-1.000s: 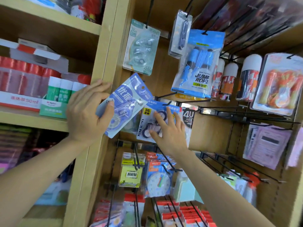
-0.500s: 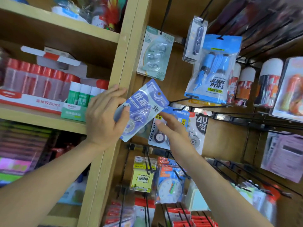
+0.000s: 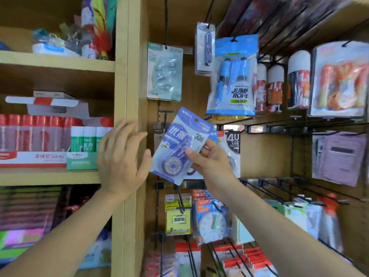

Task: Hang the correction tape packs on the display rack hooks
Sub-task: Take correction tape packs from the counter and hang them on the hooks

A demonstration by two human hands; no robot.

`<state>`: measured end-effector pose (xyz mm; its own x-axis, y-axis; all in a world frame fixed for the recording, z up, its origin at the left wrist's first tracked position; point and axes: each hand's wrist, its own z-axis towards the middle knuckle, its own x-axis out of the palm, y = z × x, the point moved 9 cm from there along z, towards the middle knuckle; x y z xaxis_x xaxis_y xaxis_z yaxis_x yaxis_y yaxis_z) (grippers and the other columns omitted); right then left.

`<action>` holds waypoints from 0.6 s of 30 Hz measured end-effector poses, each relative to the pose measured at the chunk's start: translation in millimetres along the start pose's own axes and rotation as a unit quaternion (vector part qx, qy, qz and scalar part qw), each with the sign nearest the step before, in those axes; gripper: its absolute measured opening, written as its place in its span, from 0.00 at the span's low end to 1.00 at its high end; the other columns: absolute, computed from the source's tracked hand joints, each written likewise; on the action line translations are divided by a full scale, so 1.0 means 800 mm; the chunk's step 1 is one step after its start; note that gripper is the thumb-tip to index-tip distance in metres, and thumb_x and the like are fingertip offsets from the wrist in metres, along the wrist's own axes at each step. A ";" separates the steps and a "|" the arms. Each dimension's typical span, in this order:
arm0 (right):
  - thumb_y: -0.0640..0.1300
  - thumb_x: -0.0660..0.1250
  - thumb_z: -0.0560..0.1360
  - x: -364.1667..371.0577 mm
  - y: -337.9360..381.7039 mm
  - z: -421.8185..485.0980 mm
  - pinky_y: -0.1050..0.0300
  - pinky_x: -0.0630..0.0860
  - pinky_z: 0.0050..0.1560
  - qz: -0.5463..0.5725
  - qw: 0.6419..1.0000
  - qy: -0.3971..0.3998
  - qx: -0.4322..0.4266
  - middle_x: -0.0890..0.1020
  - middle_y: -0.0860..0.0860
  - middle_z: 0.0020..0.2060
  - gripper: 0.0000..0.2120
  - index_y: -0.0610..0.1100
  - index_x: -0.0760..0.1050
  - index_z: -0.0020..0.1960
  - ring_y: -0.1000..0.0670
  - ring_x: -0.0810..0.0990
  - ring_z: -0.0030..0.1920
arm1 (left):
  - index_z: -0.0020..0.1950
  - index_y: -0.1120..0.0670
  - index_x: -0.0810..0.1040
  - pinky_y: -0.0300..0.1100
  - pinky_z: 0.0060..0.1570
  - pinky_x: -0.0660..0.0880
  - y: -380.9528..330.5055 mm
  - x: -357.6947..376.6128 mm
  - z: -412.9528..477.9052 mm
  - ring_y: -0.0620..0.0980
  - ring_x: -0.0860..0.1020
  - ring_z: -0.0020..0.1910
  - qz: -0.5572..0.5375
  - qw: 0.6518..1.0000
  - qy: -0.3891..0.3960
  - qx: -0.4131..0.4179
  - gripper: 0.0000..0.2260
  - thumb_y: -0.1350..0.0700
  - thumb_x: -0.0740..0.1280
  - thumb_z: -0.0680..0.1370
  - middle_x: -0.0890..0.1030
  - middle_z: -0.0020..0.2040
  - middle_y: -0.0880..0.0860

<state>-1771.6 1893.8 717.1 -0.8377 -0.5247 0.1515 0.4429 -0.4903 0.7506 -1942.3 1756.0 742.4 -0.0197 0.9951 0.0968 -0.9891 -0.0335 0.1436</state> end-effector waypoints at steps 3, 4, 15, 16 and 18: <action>0.36 0.72 0.75 -0.051 0.009 -0.014 0.49 0.80 0.45 -0.011 0.999 -0.039 -0.007 0.85 0.43 0.53 0.13 0.43 0.76 0.57 0.42 0.84 0.51 | 0.61 0.57 0.81 0.57 0.68 0.66 -0.001 0.005 0.001 0.59 0.70 0.73 0.035 0.999 0.023 -0.008 0.17 0.52 0.65 0.75 0.76 0.68 0.59; 0.37 0.72 0.74 -0.069 0.012 -0.020 0.45 0.81 0.48 -0.016 0.999 -0.052 -0.007 0.85 0.43 0.53 0.13 0.43 0.76 0.56 0.40 0.84 0.52 | 0.62 0.57 0.81 0.57 0.69 0.65 -0.002 0.007 0.001 0.59 0.69 0.73 0.044 0.998 0.034 -0.010 0.18 0.51 0.65 0.75 0.76 0.68 0.59; 0.39 0.68 0.79 -0.237 0.063 -0.085 0.43 0.80 0.59 -0.140 0.967 -0.201 -0.074 0.83 0.50 0.59 0.21 0.53 0.72 0.69 0.48 0.83 0.58 | 0.54 0.52 0.84 0.50 0.59 0.70 -0.114 0.046 -0.028 0.55 0.79 0.61 -0.112 0.975 0.186 0.040 0.15 0.48 0.63 0.74 0.83 0.60 0.51; 0.39 0.68 0.79 -0.247 0.067 -0.090 0.42 0.79 0.61 -0.150 0.963 -0.210 -0.082 0.82 0.49 0.61 0.23 0.54 0.70 0.71 0.48 0.81 0.61 | 0.54 0.51 0.84 0.47 0.56 0.71 -0.136 0.061 -0.036 0.51 0.80 0.59 -0.154 0.958 0.233 0.060 0.16 0.46 0.61 0.75 0.84 0.58 0.47; 0.39 0.68 0.79 -0.265 0.076 -0.098 0.41 0.78 0.62 -0.160 0.955 -0.231 -0.095 0.81 0.48 0.63 0.25 0.56 0.68 0.73 0.48 0.81 0.62 | 0.58 0.47 0.83 0.42 0.55 0.71 -0.168 0.091 -0.055 0.45 0.78 0.60 -0.202 0.918 0.334 0.075 0.20 0.40 0.59 0.76 0.82 0.59 0.42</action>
<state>-1542.0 1920.5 680.4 -0.9720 0.0144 0.2344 0.1539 -0.7150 0.6820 -1817.1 1836.8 686.6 0.2084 0.7623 -0.6127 -0.9052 0.3876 0.1743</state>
